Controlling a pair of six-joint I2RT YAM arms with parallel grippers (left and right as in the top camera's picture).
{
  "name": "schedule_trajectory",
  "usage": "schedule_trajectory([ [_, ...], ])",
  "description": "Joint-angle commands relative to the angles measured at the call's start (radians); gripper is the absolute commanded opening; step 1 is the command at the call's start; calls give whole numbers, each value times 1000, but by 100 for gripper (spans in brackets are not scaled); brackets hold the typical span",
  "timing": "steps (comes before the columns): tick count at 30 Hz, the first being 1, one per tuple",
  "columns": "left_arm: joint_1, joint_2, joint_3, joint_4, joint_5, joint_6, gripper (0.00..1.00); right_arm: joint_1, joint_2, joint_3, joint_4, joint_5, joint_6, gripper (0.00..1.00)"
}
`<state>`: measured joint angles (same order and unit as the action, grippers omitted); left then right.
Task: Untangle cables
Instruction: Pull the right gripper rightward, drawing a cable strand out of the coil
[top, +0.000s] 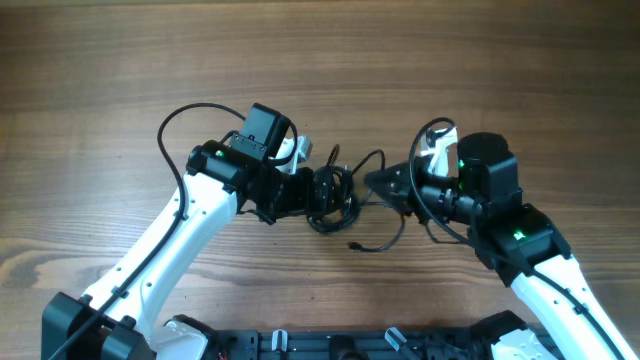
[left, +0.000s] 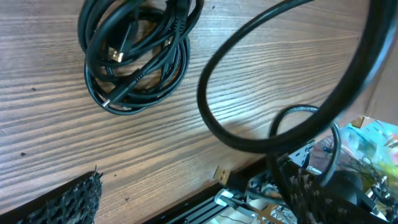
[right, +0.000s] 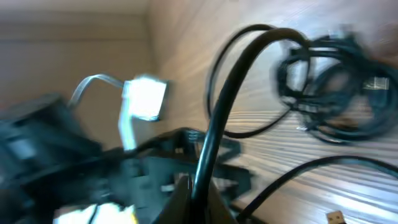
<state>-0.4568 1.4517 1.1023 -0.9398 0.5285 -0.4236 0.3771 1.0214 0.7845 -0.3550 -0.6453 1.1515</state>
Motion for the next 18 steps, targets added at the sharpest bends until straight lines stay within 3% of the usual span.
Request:
schedule_trajectory([
  [1, 5, -12, 11, 0, -7, -2, 100, 5, -4, 17, 92, -141, 53, 4],
  [3, 5, -11, 11, 1, -14, -3, 100, 5, -4, 17, 77, -100, 21, 4],
  [8, 5, -11, 11, 1, -32, -3, 100, 5, -2, 16, -194, 189, 39, 4],
  [11, 5, -11, 11, 3, -32, -3, 100, 5, 0, 16, -194, 129, 37, 4],
  [15, 5, -11, 11, 7, -32, -3, 100, 5, 0, 16, -51, -64, 30, 4],
  [18, 5, -11, 11, 7, -32, -3, 100, 5, 1, 16, -18, -83, 26, 4],
])
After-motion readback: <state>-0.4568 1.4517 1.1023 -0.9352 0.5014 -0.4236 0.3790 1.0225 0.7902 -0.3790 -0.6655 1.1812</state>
